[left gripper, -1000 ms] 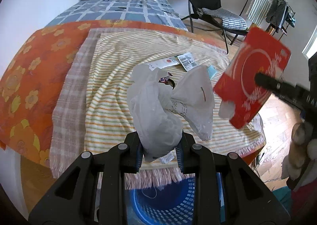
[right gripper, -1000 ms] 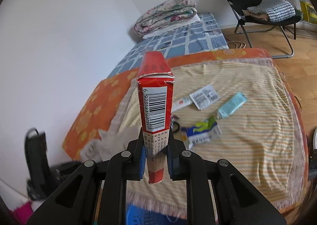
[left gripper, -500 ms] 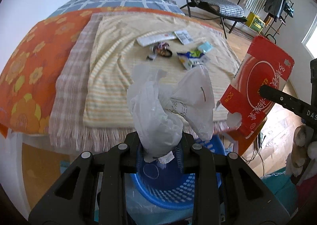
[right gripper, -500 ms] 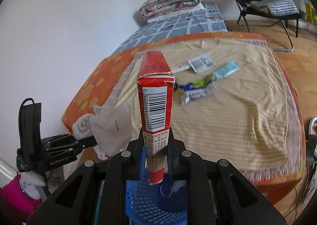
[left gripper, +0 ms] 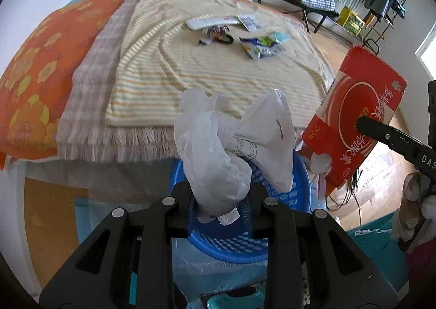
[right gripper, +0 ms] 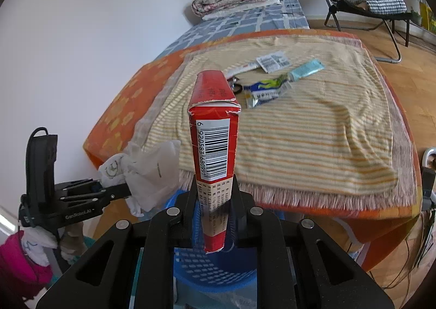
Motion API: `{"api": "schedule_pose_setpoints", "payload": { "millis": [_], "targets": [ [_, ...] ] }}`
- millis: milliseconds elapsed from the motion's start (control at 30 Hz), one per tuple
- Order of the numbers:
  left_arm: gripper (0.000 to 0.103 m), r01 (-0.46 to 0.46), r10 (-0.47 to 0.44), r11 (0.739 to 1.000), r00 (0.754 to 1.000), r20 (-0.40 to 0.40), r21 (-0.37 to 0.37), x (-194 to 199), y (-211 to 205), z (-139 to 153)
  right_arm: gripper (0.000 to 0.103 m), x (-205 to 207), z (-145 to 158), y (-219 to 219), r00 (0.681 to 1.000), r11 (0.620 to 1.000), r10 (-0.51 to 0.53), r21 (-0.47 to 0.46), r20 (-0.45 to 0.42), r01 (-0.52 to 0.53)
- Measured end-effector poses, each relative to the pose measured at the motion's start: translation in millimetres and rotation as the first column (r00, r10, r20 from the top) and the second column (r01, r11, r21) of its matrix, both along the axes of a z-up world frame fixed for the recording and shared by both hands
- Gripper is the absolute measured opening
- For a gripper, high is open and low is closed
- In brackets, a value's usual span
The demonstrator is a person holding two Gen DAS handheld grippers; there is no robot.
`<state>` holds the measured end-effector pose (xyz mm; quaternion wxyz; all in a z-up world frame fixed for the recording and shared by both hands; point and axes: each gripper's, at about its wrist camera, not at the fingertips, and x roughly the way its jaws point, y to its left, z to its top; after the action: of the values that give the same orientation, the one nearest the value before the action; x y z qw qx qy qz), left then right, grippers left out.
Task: Collect trash
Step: 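Lift the bags and red box and carry both toward the blue basket, then open both grippers to drop the bags and red box into the basket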
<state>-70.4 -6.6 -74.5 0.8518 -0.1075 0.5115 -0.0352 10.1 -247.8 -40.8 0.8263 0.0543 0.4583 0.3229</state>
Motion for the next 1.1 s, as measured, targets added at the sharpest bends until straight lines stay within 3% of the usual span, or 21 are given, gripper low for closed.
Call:
{"api": "schedule_pose_setpoints", "payload": {
  "millis": [600,1100],
  "targets": [
    [0.028,0.065,-0.063,0.998,0.994,-0.087,0.010,-11,-22,-30,0.015,-23,-40,4,0.997,0.998,0.021,-0.049,-0.080,-0.025],
    [0.036,0.083,-0.079,0.996,0.991,-0.112,0.026,-7,-28,-35,0.018,-20,-49,9,0.995,0.997,0.021,-0.075,-0.101,-0.029]
  ]
}}
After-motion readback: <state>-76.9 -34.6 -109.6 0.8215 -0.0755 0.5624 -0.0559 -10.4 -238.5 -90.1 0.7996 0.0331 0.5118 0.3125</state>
